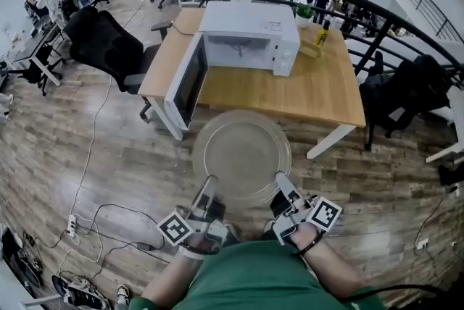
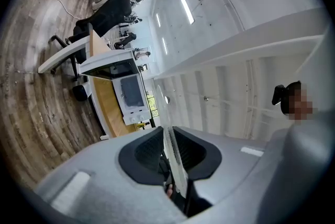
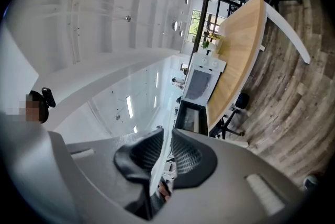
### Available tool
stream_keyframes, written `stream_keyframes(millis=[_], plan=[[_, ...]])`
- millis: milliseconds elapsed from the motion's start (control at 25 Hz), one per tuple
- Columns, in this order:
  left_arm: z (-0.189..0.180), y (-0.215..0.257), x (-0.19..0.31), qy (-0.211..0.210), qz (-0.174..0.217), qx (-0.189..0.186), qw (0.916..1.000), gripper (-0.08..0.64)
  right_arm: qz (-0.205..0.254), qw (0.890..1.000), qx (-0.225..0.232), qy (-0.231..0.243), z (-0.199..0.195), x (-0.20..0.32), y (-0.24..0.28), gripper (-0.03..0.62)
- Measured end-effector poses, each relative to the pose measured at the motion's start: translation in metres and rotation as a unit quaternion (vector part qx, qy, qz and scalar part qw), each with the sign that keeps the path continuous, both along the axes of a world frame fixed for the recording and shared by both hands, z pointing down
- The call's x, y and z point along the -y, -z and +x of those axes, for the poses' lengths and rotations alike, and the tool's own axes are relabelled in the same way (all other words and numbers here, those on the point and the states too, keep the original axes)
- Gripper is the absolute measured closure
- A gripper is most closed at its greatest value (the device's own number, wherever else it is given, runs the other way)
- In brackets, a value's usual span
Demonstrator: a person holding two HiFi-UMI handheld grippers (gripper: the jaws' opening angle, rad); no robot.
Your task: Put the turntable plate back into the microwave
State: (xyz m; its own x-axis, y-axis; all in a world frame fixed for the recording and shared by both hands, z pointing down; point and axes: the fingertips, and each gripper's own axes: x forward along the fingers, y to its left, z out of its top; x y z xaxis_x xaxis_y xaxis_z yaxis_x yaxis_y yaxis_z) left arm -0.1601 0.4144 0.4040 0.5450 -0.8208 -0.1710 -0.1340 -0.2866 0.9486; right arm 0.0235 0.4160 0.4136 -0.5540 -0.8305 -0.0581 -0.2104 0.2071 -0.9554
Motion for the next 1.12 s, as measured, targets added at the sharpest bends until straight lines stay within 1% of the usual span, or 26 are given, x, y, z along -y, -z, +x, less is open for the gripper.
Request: stream_keyframes(millis=[200, 360, 560, 800, 1120], plan=[[-0.015, -0.006, 0.009, -0.014, -0.008, -0.003, 0.9999, 0.5, -0.009, 1.0, 0.002, -0.012, -0.015, 0.004, -0.003, 0.541], [-0.015, -0.013, 0.02, -0.017, -0.015, -0.006, 0.9997, 0.501, -0.017, 1.0, -0.004, -0.012, -0.015, 0.013, -0.01, 0.541], [-0.01, -0.02, 0.046, -0.013, -0.026, -0.006, 0.9996, 0.502, -0.025, 1.0, 0.003, -0.006, -0.011, 0.041, -0.02, 0.543], [-0.003, -0.029, 0.096, 0.007, -0.032, 0.002, 0.9995, 0.502, -0.031, 0.999, 0.017, 0.015, -0.004, 0.097, -0.032, 0.543], [0.03, -0.034, 0.173, 0.032, -0.038, 0.008, 0.9988, 0.5, -0.032, 0.998, 0.018, 0.044, 0.029, 0.185, -0.035, 0.543]])
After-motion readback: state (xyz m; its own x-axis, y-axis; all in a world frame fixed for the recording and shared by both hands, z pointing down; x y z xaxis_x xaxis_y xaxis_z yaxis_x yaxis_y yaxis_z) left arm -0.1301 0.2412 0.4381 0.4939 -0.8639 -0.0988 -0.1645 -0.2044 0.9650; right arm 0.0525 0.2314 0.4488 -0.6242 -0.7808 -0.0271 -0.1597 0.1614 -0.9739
